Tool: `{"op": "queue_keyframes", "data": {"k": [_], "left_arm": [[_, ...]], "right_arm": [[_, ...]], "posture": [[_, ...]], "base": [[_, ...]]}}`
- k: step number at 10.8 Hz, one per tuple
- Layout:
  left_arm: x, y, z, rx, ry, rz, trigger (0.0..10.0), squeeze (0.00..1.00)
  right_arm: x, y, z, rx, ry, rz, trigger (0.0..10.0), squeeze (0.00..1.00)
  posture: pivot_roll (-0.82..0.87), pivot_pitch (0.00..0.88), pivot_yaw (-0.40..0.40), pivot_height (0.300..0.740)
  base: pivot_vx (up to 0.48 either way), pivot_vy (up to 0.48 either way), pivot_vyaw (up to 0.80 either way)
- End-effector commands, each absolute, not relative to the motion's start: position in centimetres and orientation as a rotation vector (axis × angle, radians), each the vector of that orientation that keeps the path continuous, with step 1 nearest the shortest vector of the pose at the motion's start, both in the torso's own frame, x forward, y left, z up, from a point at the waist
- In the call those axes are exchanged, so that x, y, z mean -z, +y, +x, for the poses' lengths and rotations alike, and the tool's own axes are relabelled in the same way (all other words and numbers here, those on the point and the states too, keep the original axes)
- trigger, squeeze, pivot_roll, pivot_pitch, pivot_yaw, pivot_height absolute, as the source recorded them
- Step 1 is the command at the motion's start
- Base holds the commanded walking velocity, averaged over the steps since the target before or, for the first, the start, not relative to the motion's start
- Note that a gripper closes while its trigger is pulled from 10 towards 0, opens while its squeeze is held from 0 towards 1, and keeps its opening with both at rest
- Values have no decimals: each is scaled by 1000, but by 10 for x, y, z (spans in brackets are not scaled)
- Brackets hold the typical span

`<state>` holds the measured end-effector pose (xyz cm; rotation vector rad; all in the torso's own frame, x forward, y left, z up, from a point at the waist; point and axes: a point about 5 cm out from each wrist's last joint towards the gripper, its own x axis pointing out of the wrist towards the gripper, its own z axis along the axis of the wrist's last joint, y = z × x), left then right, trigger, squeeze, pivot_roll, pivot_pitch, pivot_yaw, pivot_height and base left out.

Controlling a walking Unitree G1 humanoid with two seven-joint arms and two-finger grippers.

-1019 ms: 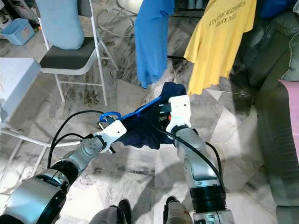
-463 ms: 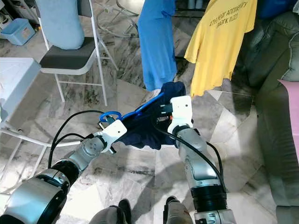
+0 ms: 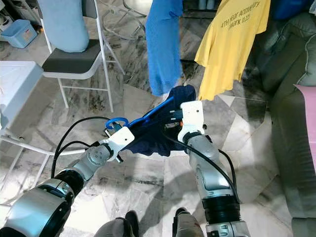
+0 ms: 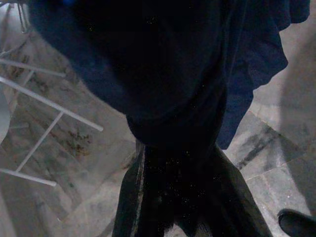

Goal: Hang hanger

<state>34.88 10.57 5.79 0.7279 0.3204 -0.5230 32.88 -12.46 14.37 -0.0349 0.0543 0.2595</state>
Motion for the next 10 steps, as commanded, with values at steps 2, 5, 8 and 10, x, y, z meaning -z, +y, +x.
{"op": "queue_keyframes", "data": {"k": [2, 5, 8, 10], "left_arm": [[-52, 113, 346, 502, 353, 711, 10000, 0], [-62, 106, 353, 443, 355, 591, 10000, 0], [-68, 92, 355, 484, 332, 545, 10000, 0], [-70, 80, 354, 542, 301, 544, 10000, 0]], "right_arm": [[-150, -122, 326, -285, 11, -38, 0, 0], [-146, -101, 300, -559, -14, -96, 0, 0], [-131, -96, 279, -734, 45, -171, 0, 0], [-119, -88, 271, -815, 91, -244, 0, 0]], "posture": [[-238, 228, 119, 740], [-236, 231, 122, 740], [-247, 232, 127, 740], [-246, 235, 127, 740]], "base": [[0, 0, 0], [0, 0, 0], [0, 0, 0], [0, 0, 0]]}}
